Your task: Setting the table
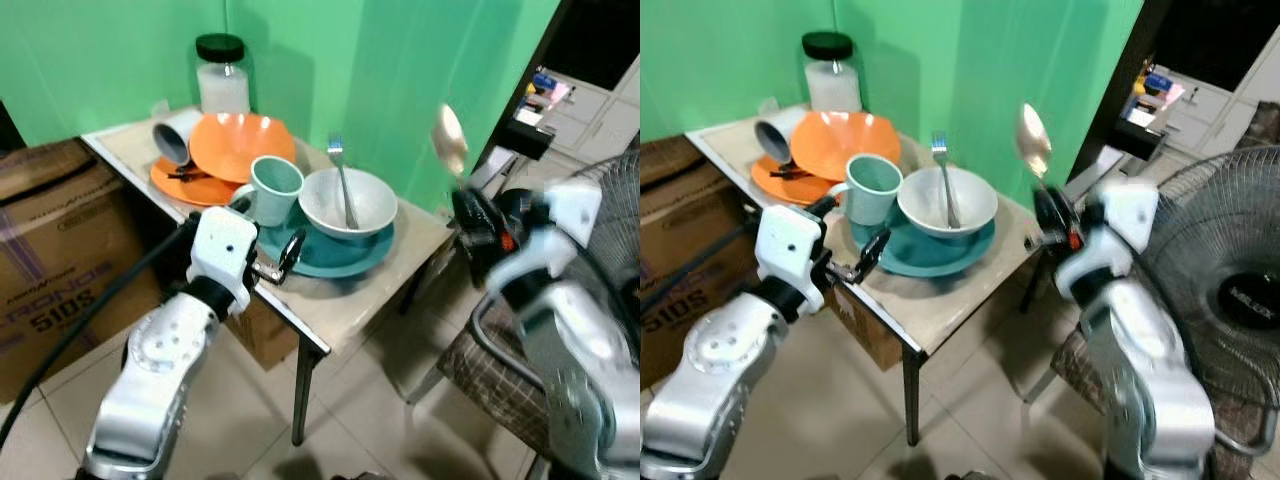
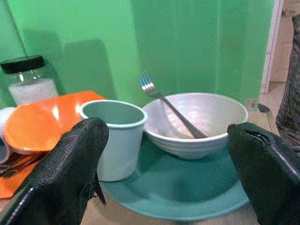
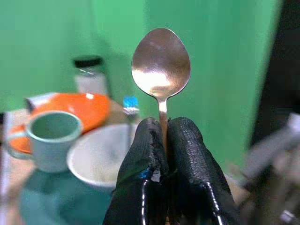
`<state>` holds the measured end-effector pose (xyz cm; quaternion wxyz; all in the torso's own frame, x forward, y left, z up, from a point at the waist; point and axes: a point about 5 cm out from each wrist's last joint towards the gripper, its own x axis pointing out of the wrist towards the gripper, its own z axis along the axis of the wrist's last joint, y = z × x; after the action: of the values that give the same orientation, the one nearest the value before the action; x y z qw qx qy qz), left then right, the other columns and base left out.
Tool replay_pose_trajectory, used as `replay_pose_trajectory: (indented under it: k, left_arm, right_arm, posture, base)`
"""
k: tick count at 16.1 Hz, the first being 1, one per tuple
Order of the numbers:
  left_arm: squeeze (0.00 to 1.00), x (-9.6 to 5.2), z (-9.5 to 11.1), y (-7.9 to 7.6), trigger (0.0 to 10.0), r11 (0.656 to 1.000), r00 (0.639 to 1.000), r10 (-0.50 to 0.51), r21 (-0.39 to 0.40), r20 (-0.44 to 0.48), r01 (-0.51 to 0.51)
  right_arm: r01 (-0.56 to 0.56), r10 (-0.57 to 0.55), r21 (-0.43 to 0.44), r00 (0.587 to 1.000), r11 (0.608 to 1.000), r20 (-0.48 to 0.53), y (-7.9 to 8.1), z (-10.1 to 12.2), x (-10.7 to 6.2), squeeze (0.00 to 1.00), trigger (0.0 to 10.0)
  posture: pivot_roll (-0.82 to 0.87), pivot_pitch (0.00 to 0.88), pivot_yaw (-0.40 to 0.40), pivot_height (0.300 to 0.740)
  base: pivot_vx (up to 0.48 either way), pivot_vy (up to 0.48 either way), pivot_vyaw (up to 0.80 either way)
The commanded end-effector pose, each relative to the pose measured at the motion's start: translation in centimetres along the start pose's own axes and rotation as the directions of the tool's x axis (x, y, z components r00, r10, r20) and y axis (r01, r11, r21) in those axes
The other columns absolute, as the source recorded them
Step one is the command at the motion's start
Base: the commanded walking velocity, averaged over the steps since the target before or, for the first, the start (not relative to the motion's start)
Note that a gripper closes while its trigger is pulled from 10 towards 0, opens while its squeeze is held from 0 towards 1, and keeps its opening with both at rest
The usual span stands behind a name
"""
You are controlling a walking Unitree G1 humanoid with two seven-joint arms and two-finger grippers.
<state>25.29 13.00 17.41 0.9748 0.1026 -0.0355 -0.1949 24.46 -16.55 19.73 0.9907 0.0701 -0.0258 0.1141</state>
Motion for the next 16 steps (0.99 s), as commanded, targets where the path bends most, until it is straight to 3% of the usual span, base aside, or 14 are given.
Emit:
replay_pose_trajectory:
  k: [1,4,6,9,10,11,16]
  left_arm:
    - [0.0,0.2,0.1,-0.5,10.0,1.0,1.0,0.002,-0.003,-0.001,-0.002]
    - [0.0,0.1,-0.1,-1.3,10.0,0.998,0.999,0.049,-0.048,0.001,-0.049]
    - [0.0,0.0,-0.4,-0.7,10.0,0.986,0.987,0.163,-0.029,0.0,-0.163]
    - [0.0,-0.2,-0.2,0.0,10.0,0.973,0.974,0.227,-0.037,0.007,-0.227]
    - [0.0,-0.4,-0.3,0.2,10.0,0.973,0.974,0.227,-0.037,-0.007,-0.227]
    - [0.0,-0.7,-0.4,0.3,10.0,0.983,0.983,0.181,-0.037,-0.014,-0.182]
    - [0.0,-1.3,-0.8,1.6,10.0,0.986,0.985,0.169,0.008,-0.039,-0.169]
  right_arm:
    - [0.024,-0.023,-0.021,0.999,0.999,0.029,0.0,0.4,-0.5,0.0,10.0]
    - [0.096,-0.096,-0.023,0.995,0.995,0.003,-0.3,-0.5,-1.7,0.0,10.0]
    - [0.177,-0.177,-0.011,0.984,0.984,0.011,-0.4,-0.6,-2.1,0.0,10.0]
    - [0.221,-0.222,-0.068,0.975,0.973,-0.006,-0.8,-0.9,-1.6,0.0,10.0]
    - [0.263,-0.267,-0.085,0.963,0.961,-0.03,-1.2,-1.2,-1.4,0.0,10.0]
    - [0.258,-0.264,-0.088,0.962,0.962,-0.065,-1.5,-1.7,-1.2,0.0,10.0]
    - [0.234,-0.242,-0.084,0.964,0.969,-0.109,-1.2,-2.3,-0.1,0.0,10.0]
  posture:
    - [0.01,0.0,-0.079,0.74]
    - [0.02,0.0,-0.092,0.74]
    - [0.02,0.0,-0.082,0.74]
    - [0.03,0.0,-0.105,0.74]
    - [0.04,0.0,-0.118,0.74]
    - [0.04,0.0,-0.118,0.74]
    - [0.08,0.0,-0.166,0.74]
  base:
    - [0.0,0.0,-0.74]
    - [0.0,0.0,-0.74]
    - [0.0,0.0,-0.76]
    - [0.0,0.0,-0.76]
    - [0.0,0.0,-0.76]
    - [0.0,0.0,-0.76]
    - [0.0,0.0,-0.76]
